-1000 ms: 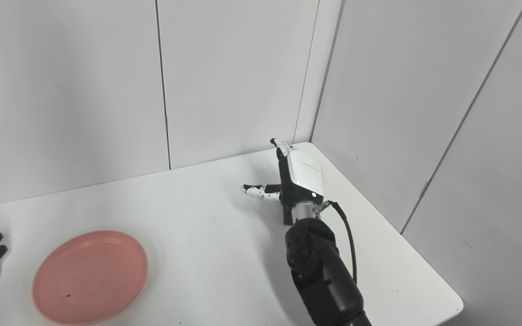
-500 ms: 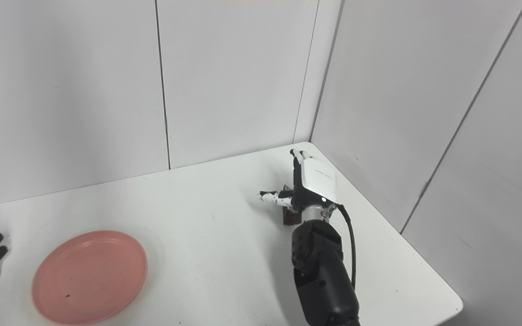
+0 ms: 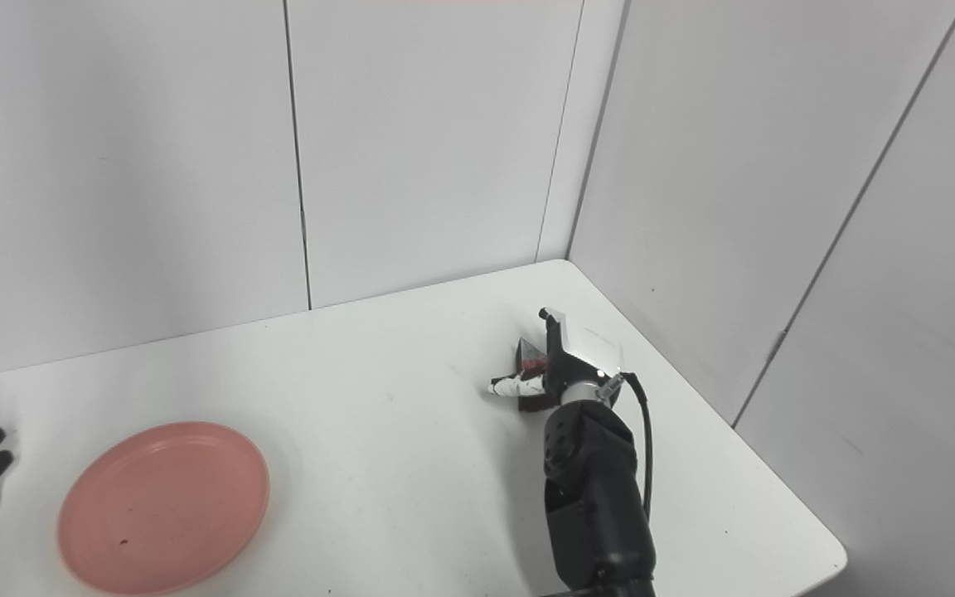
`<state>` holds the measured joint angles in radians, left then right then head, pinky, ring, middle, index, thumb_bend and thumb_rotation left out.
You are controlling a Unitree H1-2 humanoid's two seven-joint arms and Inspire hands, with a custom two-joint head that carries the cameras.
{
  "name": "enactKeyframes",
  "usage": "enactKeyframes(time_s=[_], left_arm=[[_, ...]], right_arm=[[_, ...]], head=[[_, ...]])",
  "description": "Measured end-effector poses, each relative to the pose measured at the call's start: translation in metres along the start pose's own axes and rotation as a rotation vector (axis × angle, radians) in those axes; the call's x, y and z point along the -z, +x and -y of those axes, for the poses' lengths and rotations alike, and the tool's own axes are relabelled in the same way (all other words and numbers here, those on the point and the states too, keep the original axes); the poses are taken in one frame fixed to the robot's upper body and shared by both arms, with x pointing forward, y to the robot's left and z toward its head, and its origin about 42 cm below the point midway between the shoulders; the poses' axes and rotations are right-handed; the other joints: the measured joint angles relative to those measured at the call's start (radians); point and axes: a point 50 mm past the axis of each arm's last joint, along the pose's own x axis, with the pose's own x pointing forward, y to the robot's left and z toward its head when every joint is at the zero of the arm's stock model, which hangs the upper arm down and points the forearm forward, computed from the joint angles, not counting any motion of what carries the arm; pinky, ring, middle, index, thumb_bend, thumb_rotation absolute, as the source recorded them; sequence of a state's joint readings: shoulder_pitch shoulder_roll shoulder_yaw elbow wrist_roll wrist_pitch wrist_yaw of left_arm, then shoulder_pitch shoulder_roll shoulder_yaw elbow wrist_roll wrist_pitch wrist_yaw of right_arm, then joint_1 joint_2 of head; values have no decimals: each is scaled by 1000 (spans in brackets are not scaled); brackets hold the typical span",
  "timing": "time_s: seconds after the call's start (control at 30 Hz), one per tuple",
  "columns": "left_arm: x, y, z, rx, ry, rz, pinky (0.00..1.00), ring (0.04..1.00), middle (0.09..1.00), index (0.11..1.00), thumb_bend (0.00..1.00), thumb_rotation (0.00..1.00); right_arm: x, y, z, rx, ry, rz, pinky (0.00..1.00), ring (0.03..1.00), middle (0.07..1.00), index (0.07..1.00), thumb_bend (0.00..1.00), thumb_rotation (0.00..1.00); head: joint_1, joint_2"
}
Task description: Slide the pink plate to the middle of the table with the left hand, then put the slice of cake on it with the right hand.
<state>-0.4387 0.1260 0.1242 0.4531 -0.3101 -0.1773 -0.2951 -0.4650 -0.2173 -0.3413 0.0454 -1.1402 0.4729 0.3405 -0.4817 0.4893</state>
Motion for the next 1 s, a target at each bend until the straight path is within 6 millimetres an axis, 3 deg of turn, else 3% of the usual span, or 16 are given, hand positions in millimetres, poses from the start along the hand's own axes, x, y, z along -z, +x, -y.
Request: enactKeyframes(time_s=[0.17, 0.23, 0.27, 0.3, 0.33, 0.47, 0.53, 0.67, 0.77, 0.93, 1.0], left_arm=[[0, 0, 0, 1, 1, 1, 1000, 1000, 1000, 1000, 689, 1000], [0, 0, 0, 1, 1, 1, 1000, 1000, 1000, 1000, 685, 1000], [0, 0, 0, 1, 1, 0, 1000, 1000, 1000, 1000, 685, 1000], [0, 0, 0, 1, 1, 0, 1000, 1000, 1000, 1000, 682, 1000], [0, 0, 0, 1, 0, 1, 1000, 1000, 1000, 1000, 681, 1000], [-2, -1, 1, 3, -1, 3, 1000, 1000, 1000, 1000, 683, 1000], [-2, -2, 1, 3, 1, 4, 1000, 1000, 1000, 1000, 685, 1000], [-2, -3, 1, 4, 0, 1, 1000, 1000, 1000, 1000, 694, 1000], [-2, -4, 1, 6, 1, 1, 1000, 1000, 1000, 1000, 694, 1000], [-2, -6, 5, 16, 6, 4, 1000, 1000, 1000, 1000, 709, 1000], [-1, -6, 7, 20, 4, 1, 1000, 1000, 1000, 1000, 723, 1000]], right_arm=[[7, 6, -13, -39, -47, -40, 759, 856, 887, 854, 691, 241], [9, 8, -15, -41, -62, -46, 628, 794, 851, 838, 658, 148], [10, 10, -15, -42, -66, -48, 621, 791, 849, 837, 656, 145], [10, 11, -14, -37, -65, -47, 446, 591, 637, 821, 596, 59], [9, 12, -12, -31, -62, -41, 387, 523, 565, 816, 575, 30], [8, 16, -11, -17, -26, -30, 138, 211, 473, 734, 560, 0], [11, 17, -13, 3, 10, -26, 123, 192, 470, 693, 560, 0], [17, 15, -21, 75, 63, -29, 139, 214, 470, 502, 534, 0], [16, 13, -23, 150, 85, -19, 148, 228, 470, 483, 530, 0], [7, 8, -17, 233, 161, 19, 103, 169, 469, 473, 525, 0], [0, 4, -11, 259, 198, 48, 105, 173, 469, 475, 524, 0]], head=[[2, 5], [2, 5], [2, 5], [2, 5], [2, 6], [5, 6], [8, 9], [14, 9], [26, 11], [54, 9], [104, 11]])
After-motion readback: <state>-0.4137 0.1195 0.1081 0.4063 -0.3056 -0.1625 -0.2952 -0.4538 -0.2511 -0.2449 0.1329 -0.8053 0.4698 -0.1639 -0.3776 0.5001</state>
